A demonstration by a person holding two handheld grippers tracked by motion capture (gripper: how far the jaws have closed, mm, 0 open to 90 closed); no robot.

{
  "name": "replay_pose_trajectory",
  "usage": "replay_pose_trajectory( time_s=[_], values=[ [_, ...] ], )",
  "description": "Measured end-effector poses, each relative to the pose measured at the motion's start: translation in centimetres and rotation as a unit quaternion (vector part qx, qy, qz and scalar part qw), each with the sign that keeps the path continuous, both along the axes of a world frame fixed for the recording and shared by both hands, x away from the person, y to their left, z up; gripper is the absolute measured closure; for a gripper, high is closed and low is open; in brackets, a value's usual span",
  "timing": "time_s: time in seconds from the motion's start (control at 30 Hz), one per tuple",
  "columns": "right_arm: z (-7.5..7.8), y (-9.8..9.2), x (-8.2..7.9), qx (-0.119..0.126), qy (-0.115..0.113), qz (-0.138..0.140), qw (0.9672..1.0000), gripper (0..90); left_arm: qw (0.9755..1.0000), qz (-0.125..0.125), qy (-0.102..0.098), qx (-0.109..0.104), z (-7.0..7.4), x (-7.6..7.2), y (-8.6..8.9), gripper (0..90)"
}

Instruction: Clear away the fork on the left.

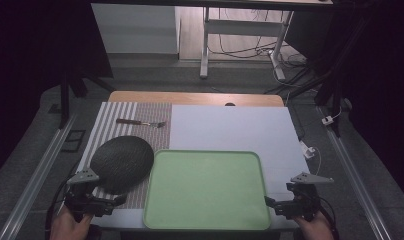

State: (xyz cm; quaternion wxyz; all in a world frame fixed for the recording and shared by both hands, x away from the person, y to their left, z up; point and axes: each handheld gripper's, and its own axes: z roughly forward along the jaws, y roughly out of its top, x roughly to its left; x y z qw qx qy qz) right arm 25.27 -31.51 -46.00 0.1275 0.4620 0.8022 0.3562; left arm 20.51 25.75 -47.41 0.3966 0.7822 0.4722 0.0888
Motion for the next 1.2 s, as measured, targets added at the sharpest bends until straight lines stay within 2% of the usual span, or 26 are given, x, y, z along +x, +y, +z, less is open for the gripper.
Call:
replay_pose_trajectory(
  time_s=[0.2, 0.53, 0.87, 1.03, 1.2],
  values=[
    [0.0, 0.0, 0.0, -0.001, 0.001, 0.001, 1.0, 1.5, 0.9999, 0.001, -0.004, 0.015, -0.2, 0.9, -0.2, 0.0],
    [0.0, 0.0, 0.0, -0.002, 0.002, 0.0, 1.0, 1.4, 0.9998, 0.0, -0.008, 0.016, -0.5, 1.9, -0.3, 0.0],
    [0.0, 0.1, 0.1, -0.003, 0.003, 0.0, 1.0, 1.5, 0.9995, 0.003, -0.005, 0.031, -0.5, 3.3, -0.5, 0.0],
    [0.0, 0.0, 0.1, -0.003, 0.004, 0.001, 1.0, 1.5, 0.9997, 0.008, 0.004, 0.022, -0.7, 4.1, -0.5, 0.0],
    [0.0, 0.0, 0.1, -0.003, 0.005, 0.001, 1.0, 1.4, 0.9997, 0.011, 0.007, 0.022, -0.8, 4.7, -0.4, 0.0]
  ],
)
